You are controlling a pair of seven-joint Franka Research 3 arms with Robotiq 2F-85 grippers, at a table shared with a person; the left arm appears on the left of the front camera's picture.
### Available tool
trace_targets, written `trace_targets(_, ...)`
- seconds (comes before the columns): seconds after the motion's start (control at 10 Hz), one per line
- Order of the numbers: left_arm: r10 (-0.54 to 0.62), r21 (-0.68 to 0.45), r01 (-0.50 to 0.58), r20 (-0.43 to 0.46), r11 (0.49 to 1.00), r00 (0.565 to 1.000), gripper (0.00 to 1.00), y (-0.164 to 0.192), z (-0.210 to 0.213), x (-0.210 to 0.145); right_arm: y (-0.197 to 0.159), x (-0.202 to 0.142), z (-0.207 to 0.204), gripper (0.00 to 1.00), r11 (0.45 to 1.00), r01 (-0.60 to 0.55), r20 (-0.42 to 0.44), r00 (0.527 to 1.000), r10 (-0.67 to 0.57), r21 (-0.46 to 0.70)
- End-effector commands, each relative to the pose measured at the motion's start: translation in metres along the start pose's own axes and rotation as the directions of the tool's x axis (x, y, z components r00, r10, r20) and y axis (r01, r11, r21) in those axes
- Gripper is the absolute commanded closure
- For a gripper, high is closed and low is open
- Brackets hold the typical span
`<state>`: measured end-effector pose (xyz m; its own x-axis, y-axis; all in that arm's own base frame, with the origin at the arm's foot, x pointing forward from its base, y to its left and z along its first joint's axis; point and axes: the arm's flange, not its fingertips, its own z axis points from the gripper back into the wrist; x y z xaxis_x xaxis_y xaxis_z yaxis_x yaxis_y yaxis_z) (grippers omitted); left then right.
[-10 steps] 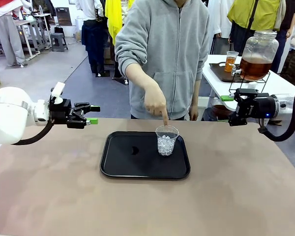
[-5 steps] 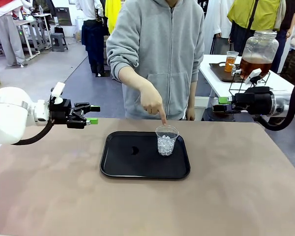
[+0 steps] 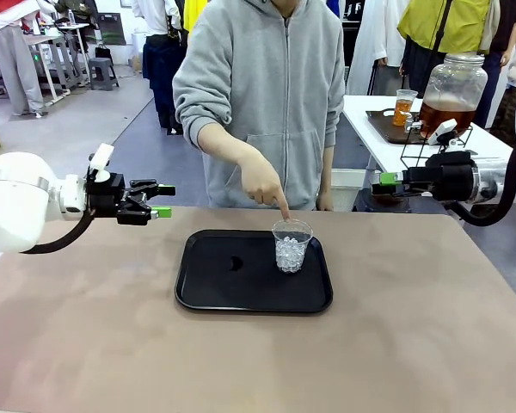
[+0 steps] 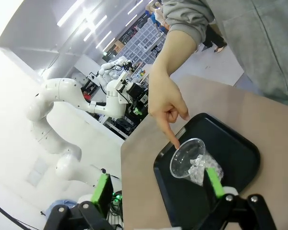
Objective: Pour the drink into the iced cup.
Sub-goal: Pick up the iced cup indicated by the human and present it to them.
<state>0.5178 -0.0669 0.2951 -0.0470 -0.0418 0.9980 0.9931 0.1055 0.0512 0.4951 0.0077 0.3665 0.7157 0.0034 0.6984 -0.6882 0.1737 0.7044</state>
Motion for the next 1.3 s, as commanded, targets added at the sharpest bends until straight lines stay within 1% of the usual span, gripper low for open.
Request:
trace_targets(0.0, 0.000, -0.003, 0.000, 0.006, 1.000, 1.000, 0.00, 0.000, -0.001, 0.001, 0.000, 0.000, 0.000, 0.00, 1.000, -0.001, 0.001, 1.000, 0.001, -0.003)
trace_targets(0.1, 0.000, -0.003, 0.000, 0.006, 1.000, 1.000, 0.00, 0.000, -0.001, 0.001, 0.002, 0.003, -0.006, 0.00, 0.993, -0.121, 0.003, 0.993, 0.121, -0.016)
trace_targets(0.2, 0.000, -0.003, 0.000, 0.006, 1.000, 1.000, 0.00, 0.000, -0.001, 0.001, -0.003, 0.001, -0.013, 0.00, 0.951, -0.310, 0.023, 0.951, 0.309, 0.019)
trace_targets(0.3, 0.000, -0.003, 0.000, 0.006, 1.000, 1.000, 0.00, 0.000, -0.001, 0.001, -0.014, -0.003, -0.020, 0.00, 0.886, -0.463, 0.050, 0.886, 0.461, 0.026)
trace_targets(0.4, 0.000, -0.003, 0.000, 0.006, 1.000, 1.000, 0.00, 0.000, -0.001, 0.001, -0.020, -0.006, -0.024, 0.00, 0.855, -0.517, 0.046, 0.856, 0.516, 0.039)
trace_targets(0.5, 0.000, -0.003, 0.000, 0.006, 1.000, 1.000, 0.00, 0.000, -0.001, 0.001, -0.030, -0.010, -0.030, 0.00, 0.805, -0.591, 0.040, 0.806, 0.590, 0.051)
trace_targets(0.7, 0.000, -0.003, 0.000, 0.006, 1.000, 1.000, 0.00, 0.000, -0.001, 0.001, -0.047, -0.019, -0.042, 0.00, 0.739, -0.668, 0.036, 0.744, 0.667, 0.086)
trace_targets(0.8, 0.000, -0.003, 0.000, 0.006, 1.000, 1.000, 0.00, 0.000, -0.001, 0.001, -0.054, -0.023, -0.048, 0.00, 0.708, -0.704, 0.056, 0.710, 0.702, 0.057)
trace_targets(0.9, 0.000, -0.003, 0.000, 0.006, 1.000, 1.000, 0.00, 0.000, -0.001, 0.001, -0.061, -0.026, -0.056, 0.00, 0.688, -0.724, 0.055, 0.690, 0.722, 0.050)
trace_targets(1.0, 0.000, -0.003, 0.000, 0.006, 1.000, 1.000, 0.00, 0.000, -0.001, 0.001, -0.066, -0.028, -0.061, 0.00, 0.690, -0.722, 0.046, 0.692, 0.721, 0.052)
trace_targets(1.1, 0.000, -0.003, 0.000, 0.006, 1.000, 1.000, 0.00, 0.000, -0.001, 0.001, -0.068, -0.029, -0.061, 0.00, 0.716, -0.697, 0.037, 0.717, 0.696, 0.051)
trace_targets(1.2, 0.000, -0.003, 0.000, 0.006, 1.000, 1.000, 0.00, 0.000, -0.001, 0.001, -0.061, -0.033, -0.051, 0.00, 0.710, -0.700, 0.033, 0.714, 0.700, 0.073)
